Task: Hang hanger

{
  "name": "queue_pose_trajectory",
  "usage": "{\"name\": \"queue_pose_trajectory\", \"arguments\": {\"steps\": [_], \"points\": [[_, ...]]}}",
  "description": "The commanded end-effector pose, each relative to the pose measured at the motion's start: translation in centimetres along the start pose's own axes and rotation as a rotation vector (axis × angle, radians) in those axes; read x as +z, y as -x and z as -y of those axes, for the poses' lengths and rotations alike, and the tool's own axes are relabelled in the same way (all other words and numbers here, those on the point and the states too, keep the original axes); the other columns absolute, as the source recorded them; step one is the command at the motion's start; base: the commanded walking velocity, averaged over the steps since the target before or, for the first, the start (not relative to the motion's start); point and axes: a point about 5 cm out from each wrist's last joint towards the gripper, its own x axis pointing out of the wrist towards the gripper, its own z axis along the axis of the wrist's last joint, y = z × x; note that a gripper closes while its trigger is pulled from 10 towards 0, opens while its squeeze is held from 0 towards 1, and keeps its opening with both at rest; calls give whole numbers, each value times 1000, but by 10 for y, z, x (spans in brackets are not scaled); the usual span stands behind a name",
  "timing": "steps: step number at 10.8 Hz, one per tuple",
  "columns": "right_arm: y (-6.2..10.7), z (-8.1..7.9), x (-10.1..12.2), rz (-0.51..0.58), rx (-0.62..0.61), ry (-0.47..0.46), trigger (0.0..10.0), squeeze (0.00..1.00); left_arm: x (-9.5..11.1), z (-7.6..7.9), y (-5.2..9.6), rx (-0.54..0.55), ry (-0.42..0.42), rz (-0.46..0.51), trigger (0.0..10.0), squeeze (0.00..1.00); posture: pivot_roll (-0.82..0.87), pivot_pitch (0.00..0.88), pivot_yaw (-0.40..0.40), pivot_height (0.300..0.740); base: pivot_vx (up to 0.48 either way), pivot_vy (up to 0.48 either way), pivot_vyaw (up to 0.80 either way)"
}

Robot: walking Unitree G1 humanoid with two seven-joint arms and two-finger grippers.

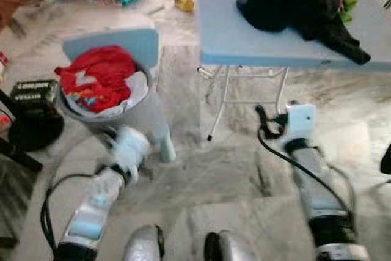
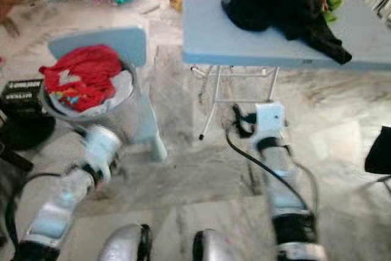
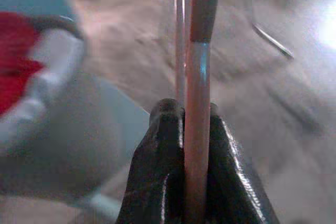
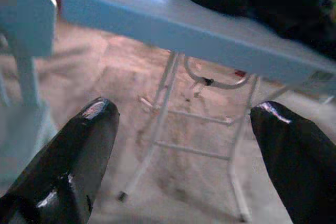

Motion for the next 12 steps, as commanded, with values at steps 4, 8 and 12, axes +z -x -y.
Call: {"name": "queue_pose_trajectory", "arguments": {"steps": [4,8,12], "points": [[9,20,-2,-93,581,186,10000,0,-23,29,21,-449,-54,-96,10000,0,55,161,-79,740,0,0,0],[33,21,-5,-303,1147,316,10000,0,-9,53,18,-723,-61,-31,10000,0,50,151,-71,740,0,0,0],[36,-4,-1,-286,1346,333,5961,0,-13,59,18,-783,-60,-50,10000,0,53,144,-62,740,0,0,0]]}}
